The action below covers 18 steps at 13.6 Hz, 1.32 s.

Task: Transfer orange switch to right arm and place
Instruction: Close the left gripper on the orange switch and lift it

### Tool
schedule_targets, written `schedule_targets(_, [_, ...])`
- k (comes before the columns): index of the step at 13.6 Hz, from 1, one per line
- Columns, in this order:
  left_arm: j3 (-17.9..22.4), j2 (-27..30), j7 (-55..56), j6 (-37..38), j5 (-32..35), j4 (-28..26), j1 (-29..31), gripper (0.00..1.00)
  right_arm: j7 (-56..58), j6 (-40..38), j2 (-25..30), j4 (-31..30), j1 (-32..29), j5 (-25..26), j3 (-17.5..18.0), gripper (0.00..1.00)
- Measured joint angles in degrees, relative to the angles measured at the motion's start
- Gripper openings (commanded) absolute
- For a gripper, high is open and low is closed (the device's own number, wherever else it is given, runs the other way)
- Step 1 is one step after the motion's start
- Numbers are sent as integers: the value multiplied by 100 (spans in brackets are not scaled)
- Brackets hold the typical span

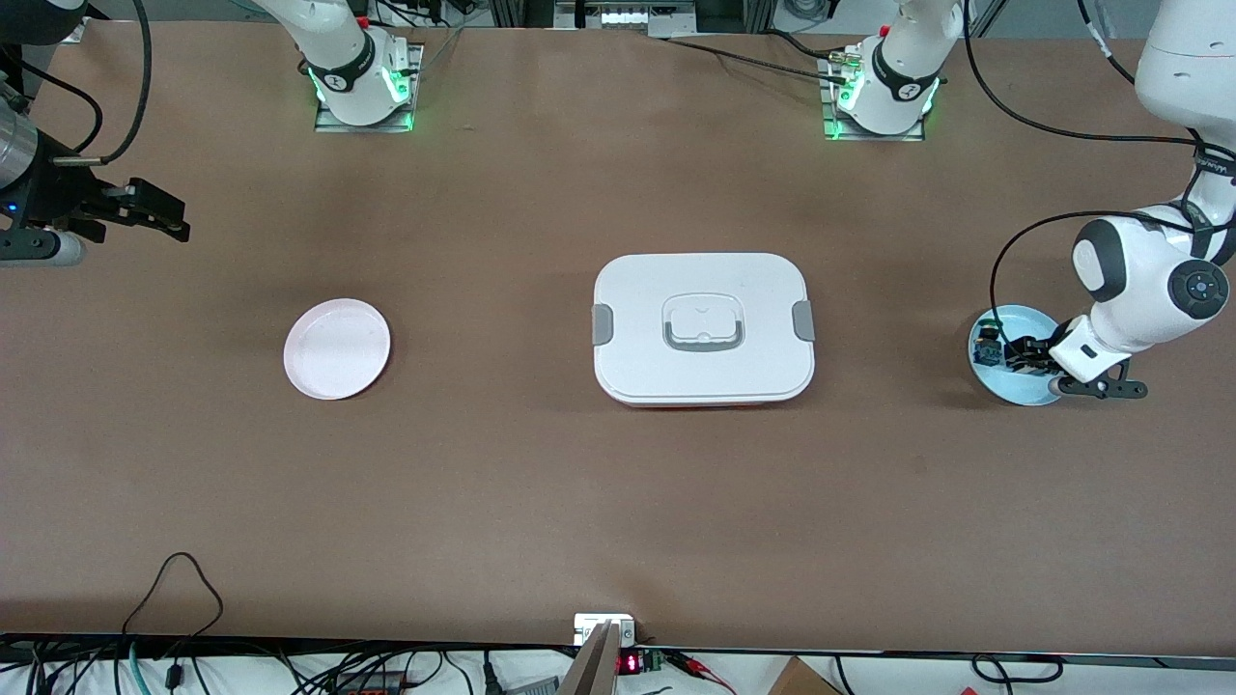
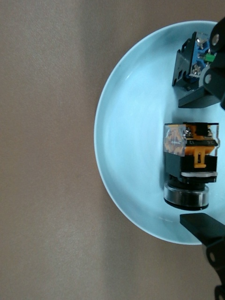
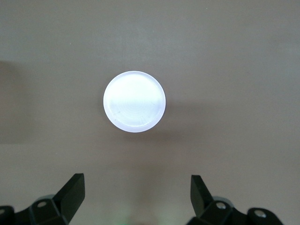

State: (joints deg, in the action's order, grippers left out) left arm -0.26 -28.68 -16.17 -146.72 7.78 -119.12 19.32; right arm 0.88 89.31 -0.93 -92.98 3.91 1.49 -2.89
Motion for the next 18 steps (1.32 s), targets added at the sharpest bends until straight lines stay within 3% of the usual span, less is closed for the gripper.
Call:
schedule_targets(2, [0, -39, -23, -62, 0, -1, 11, 93, 0, 0, 0, 0, 0, 0, 0, 100])
schedule_targets(3, [0, -55, -32, -102, 0, -1, 12, 86, 0, -1, 0, 0, 0, 0, 1, 100])
schedule_targets(6, [0, -101, -49, -151, 0, -1, 13, 49, 0, -1, 0, 0, 2, 0, 10, 100])
schedule_targets(9, [-1, -108, -60, -163, 0, 1, 14, 28, 0, -3, 0, 0, 16, 0, 16, 100])
schedule_targets(15, [-16, -82, -63, -169, 0, 80, 13, 28, 0, -6, 0, 0, 171, 0, 34, 100])
schedule_targets(18, [-81, 109, -73, 347, 0, 315, 10, 28, 0, -5, 4, 24, 168, 3, 32, 100])
